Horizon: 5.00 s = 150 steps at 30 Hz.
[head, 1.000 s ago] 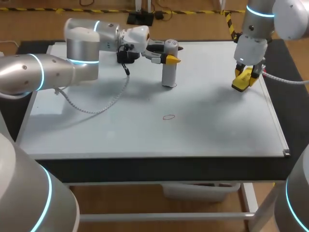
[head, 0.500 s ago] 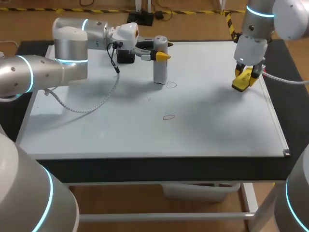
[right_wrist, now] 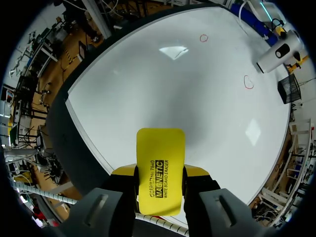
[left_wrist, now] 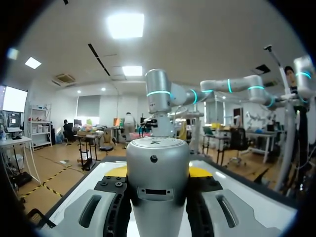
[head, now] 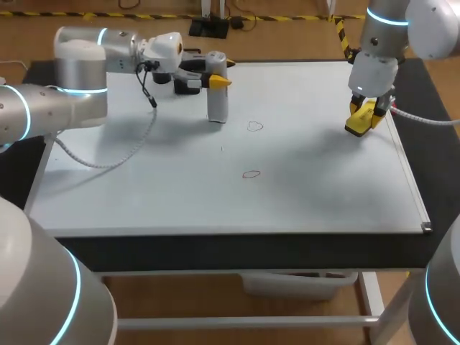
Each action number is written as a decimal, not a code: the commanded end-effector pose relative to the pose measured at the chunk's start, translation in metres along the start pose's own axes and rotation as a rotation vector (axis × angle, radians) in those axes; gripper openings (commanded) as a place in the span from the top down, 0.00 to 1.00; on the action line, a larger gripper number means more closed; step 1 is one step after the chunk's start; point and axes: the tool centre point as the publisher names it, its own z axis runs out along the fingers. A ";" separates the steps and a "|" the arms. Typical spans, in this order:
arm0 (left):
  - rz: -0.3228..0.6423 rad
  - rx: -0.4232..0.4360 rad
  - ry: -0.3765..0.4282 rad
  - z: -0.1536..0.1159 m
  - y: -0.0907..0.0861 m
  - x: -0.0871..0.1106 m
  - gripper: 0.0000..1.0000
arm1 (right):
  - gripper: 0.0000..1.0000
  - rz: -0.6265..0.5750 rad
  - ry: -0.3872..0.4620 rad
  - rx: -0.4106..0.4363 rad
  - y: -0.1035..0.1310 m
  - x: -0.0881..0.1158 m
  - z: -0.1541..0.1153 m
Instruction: Pick up the inspection probe, press it on each red-marked spot on the whiteboard one by one, put down the probe, pick up the eraser, and wipe off all the red marks.
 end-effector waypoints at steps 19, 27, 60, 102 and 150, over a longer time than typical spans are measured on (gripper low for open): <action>0.014 -0.022 -0.086 -0.079 -0.006 0.014 1.00 | 1.00 -0.001 0.003 0.002 -0.001 0.000 -0.001; 0.015 -0.019 -0.119 -0.104 -0.008 0.017 1.00 | 1.00 -0.007 0.009 0.007 0.000 -0.003 -0.002; 0.009 -0.031 -0.138 -0.127 -0.010 0.014 1.00 | 1.00 -0.359 0.053 0.037 0.073 -0.110 -0.003; 0.009 -0.031 -0.138 -0.127 -0.010 0.014 1.00 | 1.00 -0.743 0.087 -0.015 0.176 -0.219 0.044; 0.009 -0.031 -0.138 -0.127 -0.010 0.014 1.00 | 1.00 -0.612 0.085 0.011 0.122 -0.180 0.061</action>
